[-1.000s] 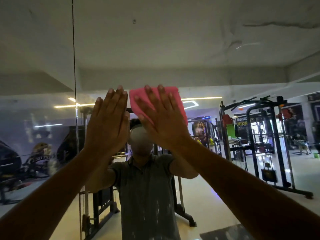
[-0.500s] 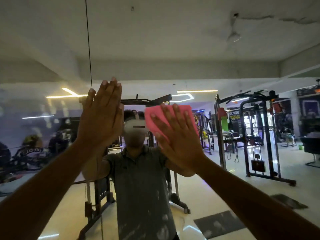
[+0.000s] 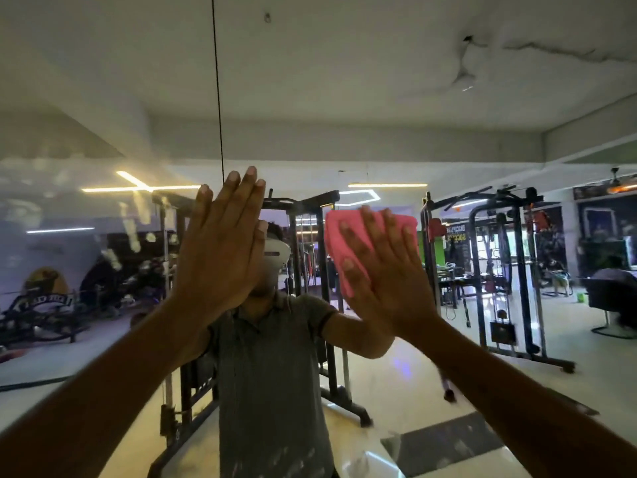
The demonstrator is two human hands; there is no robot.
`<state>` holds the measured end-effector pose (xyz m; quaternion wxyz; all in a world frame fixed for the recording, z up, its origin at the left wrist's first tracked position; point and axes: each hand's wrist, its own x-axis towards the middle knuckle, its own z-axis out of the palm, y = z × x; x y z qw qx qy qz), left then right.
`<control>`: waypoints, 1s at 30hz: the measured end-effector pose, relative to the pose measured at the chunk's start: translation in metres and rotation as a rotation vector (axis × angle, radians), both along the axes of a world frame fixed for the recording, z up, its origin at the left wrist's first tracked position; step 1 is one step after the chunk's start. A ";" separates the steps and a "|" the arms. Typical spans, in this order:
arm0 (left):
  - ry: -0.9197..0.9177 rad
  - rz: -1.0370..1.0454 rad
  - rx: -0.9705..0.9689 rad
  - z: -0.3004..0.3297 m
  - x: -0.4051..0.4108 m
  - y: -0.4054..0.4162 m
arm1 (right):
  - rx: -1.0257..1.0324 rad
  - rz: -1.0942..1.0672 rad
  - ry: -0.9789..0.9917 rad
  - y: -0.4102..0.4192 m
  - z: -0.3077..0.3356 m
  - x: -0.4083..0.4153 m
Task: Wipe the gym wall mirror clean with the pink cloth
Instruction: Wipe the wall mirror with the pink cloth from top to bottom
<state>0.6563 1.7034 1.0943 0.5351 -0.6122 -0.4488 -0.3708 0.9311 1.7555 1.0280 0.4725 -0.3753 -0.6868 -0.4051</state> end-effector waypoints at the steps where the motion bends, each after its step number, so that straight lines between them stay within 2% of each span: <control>1: 0.011 0.005 -0.002 0.000 -0.001 0.000 | -0.012 -0.010 0.076 0.001 0.017 -0.003; 4: 0.002 -0.027 -0.012 0.002 -0.002 0.001 | -0.028 -0.021 0.244 -0.005 0.082 -0.047; 6: -0.026 -0.047 -0.010 0.001 -0.003 0.000 | -0.019 -0.004 0.216 -0.012 0.089 -0.081; 9: 0.006 -0.050 0.004 0.000 -0.010 -0.002 | 0.013 -0.006 -0.031 -0.013 0.029 -0.085; 11: 0.033 -0.039 -0.004 0.003 -0.015 -0.005 | -0.015 0.011 -0.064 -0.011 -0.011 -0.056; 14: 0.035 -0.023 -0.023 0.006 -0.021 -0.007 | -0.046 -0.026 0.115 -0.002 0.010 -0.022; 18: 0.028 -0.035 -0.034 0.007 -0.024 -0.007 | -0.047 -0.014 0.299 -0.010 0.083 -0.062; 20: 0.023 -0.035 -0.029 0.005 -0.023 -0.008 | -0.010 0.024 0.231 -0.014 0.083 -0.088; 22: 0.029 -0.027 -0.028 0.005 -0.023 -0.008 | 0.047 0.024 0.072 -0.011 0.054 -0.095; 24: 0.039 -0.024 -0.034 0.006 -0.025 -0.009 | 0.048 0.051 -0.031 -0.005 0.019 -0.079; 26: 0.048 -0.025 -0.045 0.009 -0.025 -0.011 | 0.034 0.062 -0.012 0.001 -0.007 -0.050; 28: 0.060 -0.010 -0.046 0.011 -0.022 -0.012 | 0.020 0.021 0.065 0.009 -0.005 -0.019; 30: 0.069 -0.008 -0.048 0.013 -0.011 -0.010 | 0.005 -0.015 0.156 0.016 0.022 -0.002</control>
